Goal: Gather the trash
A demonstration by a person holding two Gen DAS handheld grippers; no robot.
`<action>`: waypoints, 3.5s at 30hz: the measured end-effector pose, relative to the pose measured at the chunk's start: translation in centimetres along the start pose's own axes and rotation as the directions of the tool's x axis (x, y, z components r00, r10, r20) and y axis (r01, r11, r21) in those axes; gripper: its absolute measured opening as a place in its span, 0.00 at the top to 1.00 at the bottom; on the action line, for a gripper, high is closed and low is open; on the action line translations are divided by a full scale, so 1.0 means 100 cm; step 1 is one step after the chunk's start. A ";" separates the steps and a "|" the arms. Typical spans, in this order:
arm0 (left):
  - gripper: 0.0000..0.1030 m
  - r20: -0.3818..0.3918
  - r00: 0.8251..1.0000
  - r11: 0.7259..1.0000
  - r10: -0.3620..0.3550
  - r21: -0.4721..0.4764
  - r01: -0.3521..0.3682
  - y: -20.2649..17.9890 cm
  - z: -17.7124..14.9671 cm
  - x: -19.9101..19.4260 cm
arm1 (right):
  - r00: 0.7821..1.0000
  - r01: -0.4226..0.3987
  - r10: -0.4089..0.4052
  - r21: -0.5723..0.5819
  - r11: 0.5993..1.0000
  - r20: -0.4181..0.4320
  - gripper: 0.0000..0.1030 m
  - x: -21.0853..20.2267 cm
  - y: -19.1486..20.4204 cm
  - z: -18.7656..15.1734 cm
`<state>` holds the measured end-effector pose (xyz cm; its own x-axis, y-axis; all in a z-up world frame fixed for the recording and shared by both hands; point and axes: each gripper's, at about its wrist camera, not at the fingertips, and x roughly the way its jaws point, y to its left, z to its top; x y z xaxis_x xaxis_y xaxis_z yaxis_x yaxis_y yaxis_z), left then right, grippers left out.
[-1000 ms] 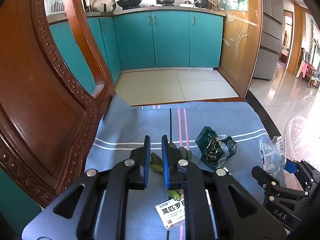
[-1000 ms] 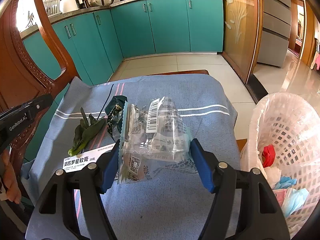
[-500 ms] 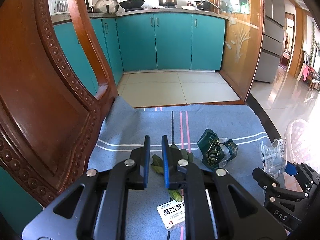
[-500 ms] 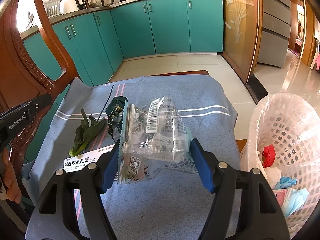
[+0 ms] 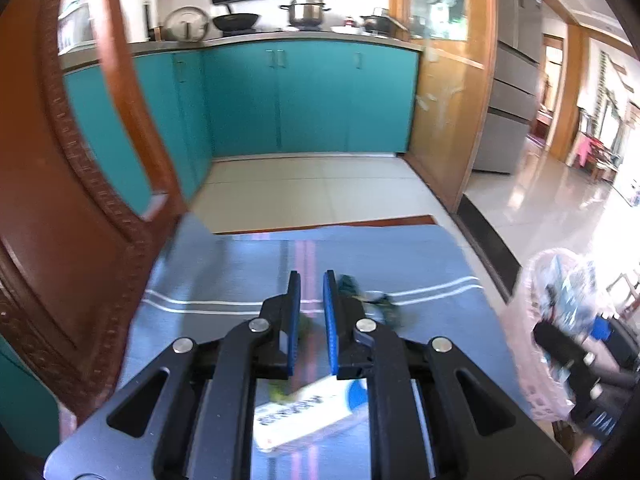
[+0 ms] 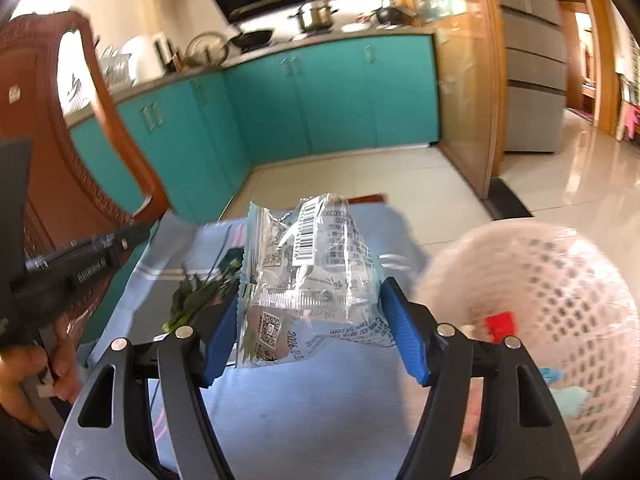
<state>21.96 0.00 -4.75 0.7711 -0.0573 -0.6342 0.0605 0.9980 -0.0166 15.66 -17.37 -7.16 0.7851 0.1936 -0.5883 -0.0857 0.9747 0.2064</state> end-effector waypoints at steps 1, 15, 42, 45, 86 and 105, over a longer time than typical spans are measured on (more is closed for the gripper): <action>0.87 -0.001 1.000 1.000 -0.022 0.016 0.022 -0.012 0.000 0.000 | 1.000 0.013 -0.013 0.010 1.000 0.011 0.34 -0.006 -0.006 0.001; 0.87 -0.127 0.890 0.877 -0.438 0.157 0.454 -0.165 -0.028 0.005 | 0.943 0.330 -0.327 0.244 0.912 -0.055 0.34 -0.055 -0.138 -0.021; 0.23 -0.496 0.862 0.990 0.107 -0.024 -0.137 0.019 -0.049 0.122 | 0.984 0.177 -0.173 0.141 0.974 -0.040 0.34 -0.017 -0.071 -0.004; 0.30 -0.511 0.852 0.989 0.115 -0.017 -0.144 0.021 -0.056 0.130 | 0.986 0.163 -0.159 0.120 0.979 -0.042 0.34 -0.010 -0.061 -0.003; 0.85 -0.093 0.885 0.872 -0.457 0.152 0.466 -0.157 -0.029 0.006 | 0.962 0.267 -0.273 0.283 0.921 -0.017 0.34 -0.066 -0.143 -0.023; 0.29 -0.105 0.931 0.909 -0.349 0.203 0.364 -0.164 -0.045 0.015 | 0.987 0.146 -0.164 0.421 0.895 0.007 0.15 -0.069 -0.154 -0.019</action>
<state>19.21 -16.34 -8.91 0.6301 -0.3994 -0.6659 0.4643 0.8812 -0.0892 10.43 -33.52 -7.79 0.7927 0.0308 -0.6089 0.2958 0.8538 0.4283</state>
